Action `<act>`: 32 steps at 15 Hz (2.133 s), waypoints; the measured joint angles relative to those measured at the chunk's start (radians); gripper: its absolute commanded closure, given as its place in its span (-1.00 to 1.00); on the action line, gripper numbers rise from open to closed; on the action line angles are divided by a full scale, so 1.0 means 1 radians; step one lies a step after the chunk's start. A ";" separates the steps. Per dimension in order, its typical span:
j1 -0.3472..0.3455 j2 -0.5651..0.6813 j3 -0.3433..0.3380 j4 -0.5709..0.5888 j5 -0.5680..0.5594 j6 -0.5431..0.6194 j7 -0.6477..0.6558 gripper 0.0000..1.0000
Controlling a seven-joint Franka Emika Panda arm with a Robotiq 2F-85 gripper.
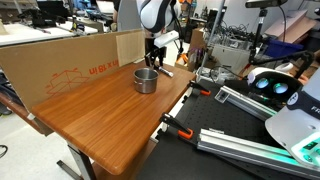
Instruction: Put the black marker in the silver pot
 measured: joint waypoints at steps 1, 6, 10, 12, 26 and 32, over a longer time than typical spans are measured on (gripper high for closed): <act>0.000 0.000 -0.001 0.001 0.000 -0.001 0.000 0.76; 0.000 0.001 -0.007 0.010 -0.001 -0.020 0.000 0.88; 0.000 0.001 -0.007 0.016 -0.001 -0.049 0.000 0.88; -0.001 0.001 -0.007 0.022 0.003 -0.053 0.000 0.88; -0.025 -0.336 0.081 -0.258 0.023 0.141 -0.115 0.88; -0.022 -0.513 0.173 -0.503 0.095 0.353 -0.186 0.88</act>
